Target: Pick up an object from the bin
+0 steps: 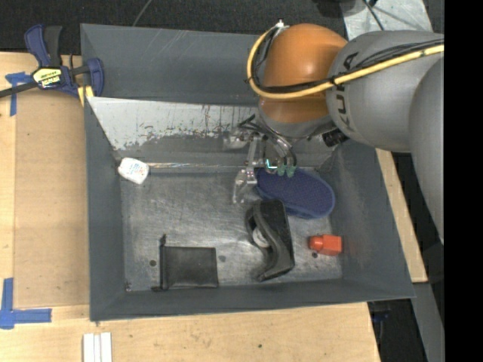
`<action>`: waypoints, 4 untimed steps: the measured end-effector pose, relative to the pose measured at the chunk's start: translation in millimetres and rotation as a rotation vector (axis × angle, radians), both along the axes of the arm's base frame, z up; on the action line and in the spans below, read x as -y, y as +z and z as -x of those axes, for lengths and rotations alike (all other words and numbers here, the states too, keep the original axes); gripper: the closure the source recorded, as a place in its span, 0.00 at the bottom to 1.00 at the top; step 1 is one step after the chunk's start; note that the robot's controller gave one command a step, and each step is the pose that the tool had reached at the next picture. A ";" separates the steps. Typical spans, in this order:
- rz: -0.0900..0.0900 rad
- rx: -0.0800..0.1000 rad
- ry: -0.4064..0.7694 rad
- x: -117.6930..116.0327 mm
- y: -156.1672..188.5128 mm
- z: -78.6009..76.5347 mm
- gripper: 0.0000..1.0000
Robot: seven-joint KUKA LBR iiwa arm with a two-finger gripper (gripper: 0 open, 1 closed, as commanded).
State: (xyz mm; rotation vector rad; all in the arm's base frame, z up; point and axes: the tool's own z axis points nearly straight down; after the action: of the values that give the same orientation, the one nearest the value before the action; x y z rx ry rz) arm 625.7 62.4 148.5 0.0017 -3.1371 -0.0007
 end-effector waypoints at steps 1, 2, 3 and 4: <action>0.000 0.008 -0.033 69.6 -20.9 47.7 0.00; 0.008 0.030 0.062 100.5 -38.9 24.9 0.00; 0.003 0.013 -0.186 95.8 -36.5 75.1 0.00; 0.004 0.018 -0.041 6.3 -74.5 98.5 0.00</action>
Offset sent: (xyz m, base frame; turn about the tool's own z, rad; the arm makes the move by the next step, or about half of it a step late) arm -0.0479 -0.0656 -0.0226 0.0254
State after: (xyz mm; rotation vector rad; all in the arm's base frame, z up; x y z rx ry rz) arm 527.2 56.0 74.0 -0.0631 -3.1547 0.0062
